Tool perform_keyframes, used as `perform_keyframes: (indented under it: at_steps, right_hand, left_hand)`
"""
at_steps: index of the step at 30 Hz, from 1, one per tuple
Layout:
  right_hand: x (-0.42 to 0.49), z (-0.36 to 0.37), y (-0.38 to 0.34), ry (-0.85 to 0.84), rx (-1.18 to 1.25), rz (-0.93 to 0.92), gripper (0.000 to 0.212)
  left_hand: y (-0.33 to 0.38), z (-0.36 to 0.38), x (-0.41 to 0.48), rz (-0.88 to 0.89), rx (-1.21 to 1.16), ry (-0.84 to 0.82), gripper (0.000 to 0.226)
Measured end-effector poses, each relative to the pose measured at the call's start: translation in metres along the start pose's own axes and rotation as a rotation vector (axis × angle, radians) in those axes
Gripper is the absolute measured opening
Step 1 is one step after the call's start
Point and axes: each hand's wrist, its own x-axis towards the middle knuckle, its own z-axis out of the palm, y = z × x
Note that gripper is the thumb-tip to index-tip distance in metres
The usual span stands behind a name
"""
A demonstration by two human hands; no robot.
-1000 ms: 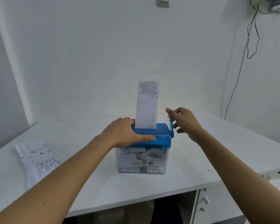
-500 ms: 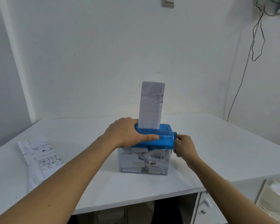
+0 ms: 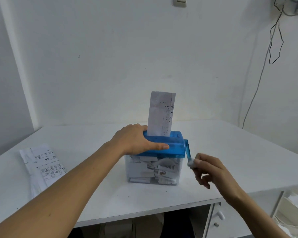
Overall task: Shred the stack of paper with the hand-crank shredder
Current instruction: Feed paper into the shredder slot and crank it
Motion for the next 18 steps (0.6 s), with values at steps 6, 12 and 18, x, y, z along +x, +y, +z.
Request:
perform_keyframes:
  at_steps: [6,12,18]
  right_hand:
    - [0.022,-0.003,-0.032,0.111,-0.083,-0.215,0.044]
    - [0.063,-0.007,-0.052,0.317,-0.269,-0.292,0.042]
    - [0.122,-0.002,-0.037,0.440,-0.269,-0.249,0.019]
  left_hand:
    - [-0.002,0.000,0.000,0.009,-0.028,-0.001,0.099]
    - [-0.002,-0.002,-0.001,0.037,-0.064,0.005,0.093]
    - [-0.001,0.000,0.001,0.030,-0.035,-0.004,0.104]
